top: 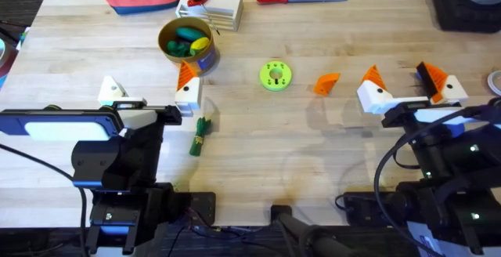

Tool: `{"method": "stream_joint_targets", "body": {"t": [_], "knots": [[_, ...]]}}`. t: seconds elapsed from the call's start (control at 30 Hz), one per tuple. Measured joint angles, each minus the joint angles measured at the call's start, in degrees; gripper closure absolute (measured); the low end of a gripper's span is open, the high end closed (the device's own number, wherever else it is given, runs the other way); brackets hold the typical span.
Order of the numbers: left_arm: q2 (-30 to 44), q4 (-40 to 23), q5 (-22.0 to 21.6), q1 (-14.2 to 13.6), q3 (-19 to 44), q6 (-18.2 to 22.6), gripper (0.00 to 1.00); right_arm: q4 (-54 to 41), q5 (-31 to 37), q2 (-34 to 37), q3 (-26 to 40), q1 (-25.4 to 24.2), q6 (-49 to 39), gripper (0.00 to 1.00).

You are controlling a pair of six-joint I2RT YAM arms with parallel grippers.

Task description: Pick up the gripper from the table and insert it into the empty holder that is missing its gripper. Then pick up a screw, insert it into the mounting hole, and use the screwdriver to tighten it. Finally, clean up the table by picking up the vegetable and placing it into the bucket.

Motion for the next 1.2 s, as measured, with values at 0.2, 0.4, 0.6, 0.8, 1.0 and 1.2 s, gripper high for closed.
{"method": "stream_joint_targets", "body": {"t": [0.2, 0.4, 0.6, 0.8, 1.0, 1.2], "knots": [[0.02, 0.0, -0.02, 0.0, 0.0, 0.13, 0.015, -0.22, 0.02, 0.0, 0.0, 0.0, 0.0, 0.01], [0.0, -2.9, 0.26, 0.0, 0.4, 0.2, 0.015, 0.05, 0.0, 0.0, 0.02, 0.0, 0.04, 0.01], [3.26, -21.11, 0.45, 0.0, 12.93, 1.1, 0.015, -7.66, -0.17, 1.48, 4.24, 0.15, 5.99, 0.01], [17.6, -43.34, 1.58, 0.0, 37.29, 4.17, 0.016, -25.3, -0.21, 11.1, 21.73, 0.15, 7.59, 0.01], [36.36, -63.69, 6.16, 0.0, 57.39, 5.58, 0.015, -42.17, -0.37, 23.7, 42.49, 0.15, 7.62, 0.009], [47.35, -71.19, 8.01, -0.6, 70.58, 5.59, 0.015, -56.78, -0.42, 33.36, 57.86, 0.15, 7.63, 0.009]]}}
